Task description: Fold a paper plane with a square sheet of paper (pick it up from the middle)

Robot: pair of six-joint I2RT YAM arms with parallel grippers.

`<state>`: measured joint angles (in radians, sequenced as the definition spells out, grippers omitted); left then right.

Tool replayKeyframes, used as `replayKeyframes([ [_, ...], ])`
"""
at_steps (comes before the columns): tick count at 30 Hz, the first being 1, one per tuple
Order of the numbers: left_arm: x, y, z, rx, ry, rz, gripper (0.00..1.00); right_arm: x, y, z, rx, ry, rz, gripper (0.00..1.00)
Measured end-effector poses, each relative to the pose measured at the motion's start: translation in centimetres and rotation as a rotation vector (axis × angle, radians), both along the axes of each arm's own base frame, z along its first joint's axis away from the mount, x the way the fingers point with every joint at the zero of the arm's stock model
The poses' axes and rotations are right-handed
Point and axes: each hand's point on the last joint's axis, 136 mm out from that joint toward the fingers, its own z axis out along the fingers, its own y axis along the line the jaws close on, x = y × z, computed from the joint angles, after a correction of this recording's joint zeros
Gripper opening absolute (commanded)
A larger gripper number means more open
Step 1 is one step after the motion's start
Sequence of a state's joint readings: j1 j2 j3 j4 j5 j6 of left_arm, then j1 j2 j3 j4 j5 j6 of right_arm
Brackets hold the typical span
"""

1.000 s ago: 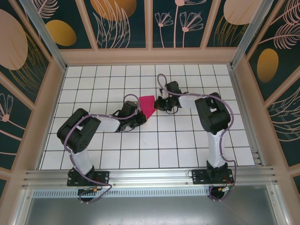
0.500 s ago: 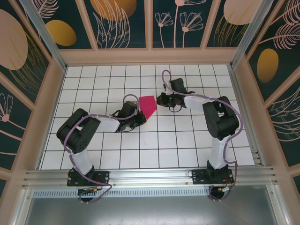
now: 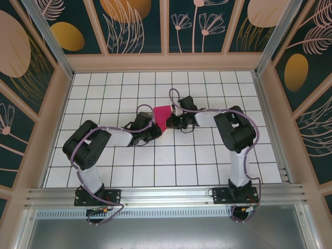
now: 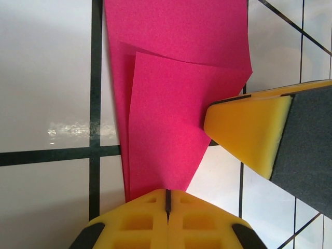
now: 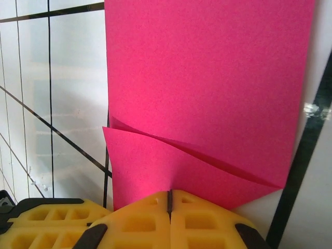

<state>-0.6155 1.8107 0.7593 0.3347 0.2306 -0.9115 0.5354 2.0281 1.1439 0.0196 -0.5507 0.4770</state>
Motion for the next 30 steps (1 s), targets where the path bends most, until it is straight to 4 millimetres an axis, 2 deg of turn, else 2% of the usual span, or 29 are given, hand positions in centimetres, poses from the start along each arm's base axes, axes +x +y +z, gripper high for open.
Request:
replayKeyframes([
  [6, 0.0, 0.0, 0.0, 0.000, 0.000, 0.000, 0.00, 1.3, -0.9, 0.0, 0.000, 0.003, -0.030, 0.00],
  [12, 0.0, 0.0, 0.0, 0.000, 0.000, 0.000, 0.00, 4.4, -3.9, 0.1, -0.022, -0.026, -0.128, 0.00],
  [16, 0.0, 0.0, 0.0, 0.000, 0.000, 0.000, 0.00, 5.1, -4.5, 0.4, -0.038, -0.045, -0.153, 0.00],
  [19, 0.0, 0.0, 0.0, 0.000, 0.000, 0.000, 0.00, 5.0, -4.0, 1.7, -0.035, -0.076, -0.147, 0.00],
  [24, 0.0, 0.0, 0.0, -0.001, -0.001, -0.001, 0.00, 3.3, -1.4, 4.5, 0.009, -0.127, -0.082, 0.00],
  [26, 0.0, 0.0, 0.0, 0.000, 0.000, -0.001, 0.00, 2.4, -0.2, 4.7, 0.023, -0.124, -0.049, 0.00],
  [30, 0.0, 0.0, 0.0, 0.000, 0.000, -0.001, 0.00, 1.3, 0.8, 3.5, 0.031, -0.084, -0.014, 0.00],
])
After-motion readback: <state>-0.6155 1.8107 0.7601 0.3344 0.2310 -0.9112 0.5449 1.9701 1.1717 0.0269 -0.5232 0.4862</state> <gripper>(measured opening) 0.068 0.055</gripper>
